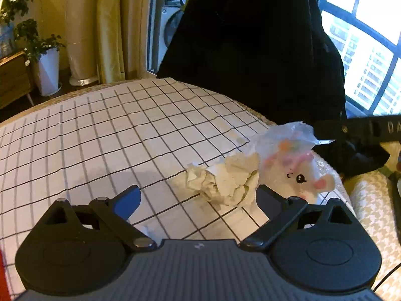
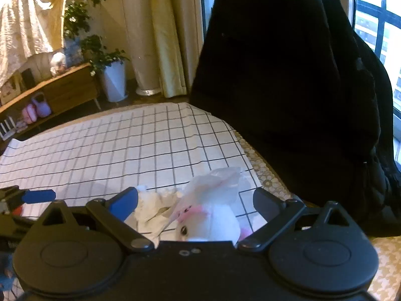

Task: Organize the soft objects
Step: 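Move the left gripper to the beige cloth while the right gripper reaches the clear plastic bag, then grasp the beige cloth with the left gripper while the right gripper grasps the plastic bag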

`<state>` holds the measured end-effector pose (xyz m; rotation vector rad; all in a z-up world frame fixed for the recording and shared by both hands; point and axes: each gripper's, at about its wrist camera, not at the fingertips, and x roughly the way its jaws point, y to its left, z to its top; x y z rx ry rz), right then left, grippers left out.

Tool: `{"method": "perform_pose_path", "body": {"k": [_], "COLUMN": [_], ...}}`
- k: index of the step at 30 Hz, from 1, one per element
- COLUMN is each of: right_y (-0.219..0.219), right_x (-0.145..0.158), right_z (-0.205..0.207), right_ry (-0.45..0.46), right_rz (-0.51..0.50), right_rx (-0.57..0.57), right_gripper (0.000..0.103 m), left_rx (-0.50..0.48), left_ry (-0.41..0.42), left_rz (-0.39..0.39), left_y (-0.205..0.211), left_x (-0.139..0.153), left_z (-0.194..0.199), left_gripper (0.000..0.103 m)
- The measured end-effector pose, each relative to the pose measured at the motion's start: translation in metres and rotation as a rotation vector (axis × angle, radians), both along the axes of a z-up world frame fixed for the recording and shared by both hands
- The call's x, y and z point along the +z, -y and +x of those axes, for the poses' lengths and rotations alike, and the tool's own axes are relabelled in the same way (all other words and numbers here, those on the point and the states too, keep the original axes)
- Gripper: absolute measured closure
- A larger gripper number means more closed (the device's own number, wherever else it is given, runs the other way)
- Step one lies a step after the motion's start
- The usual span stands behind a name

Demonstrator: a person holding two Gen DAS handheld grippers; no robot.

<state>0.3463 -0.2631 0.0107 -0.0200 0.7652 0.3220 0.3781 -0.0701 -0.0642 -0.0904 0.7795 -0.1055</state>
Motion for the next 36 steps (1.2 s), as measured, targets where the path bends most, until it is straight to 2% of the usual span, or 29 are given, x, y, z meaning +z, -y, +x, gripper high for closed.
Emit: {"method": "perform_pose_path", "body": {"k": [5, 10, 14, 20, 26, 28, 32, 36], "right_y": [-0.005, -0.008, -0.011, -0.016, -0.017, -0.017, -0.016, -0.014], "right_x": [-0.011, -0.021, -0.024, -0.029, -0.039, -0.041, -0.043, -0.044], "right_z": [0.022, 0.033, 0.039, 0.045, 0.045, 0.045, 0.043, 0.041], "right_ry": [-0.054, -0.081, -0.094, -0.106, -0.108, -0.11, -0.099, -0.083], "right_rz": [-0.009, -0.031, -0.053, -0.063, -0.08, -0.092, -0.108, -0.121], "right_rx": [-0.015, -0.005, 0.003, 0.015, 0.03, 0.034, 0.034, 0.036], "right_gripper": [0.005, 0.006, 0.006, 0.007, 0.019, 0.029, 0.036, 0.052], "left_rx": [-0.041, -0.094, -0.125, -0.135, -0.13, -0.13, -0.123, -0.119], "left_ry": [-0.014, -0.03, -0.067, -0.119, -0.147, -0.139, -0.117, -0.102], "left_rz": [0.041, 0.048, 0.021, 0.046, 0.014, 0.016, 0.034, 0.064], "left_y": [0.015, 0.027, 0.031, 0.036, 0.03, 0.03, 0.03, 0.031], "left_x": [-0.018, -0.038, -0.052, -0.07, -0.08, -0.08, -0.08, -0.079], "left_z": [0.022, 0.042, 0.057, 0.078, 0.087, 0.088, 0.088, 0.089], "left_gripper": [0.004, 0.004, 0.004, 0.004, 0.005, 0.006, 0.019, 0.048]}}
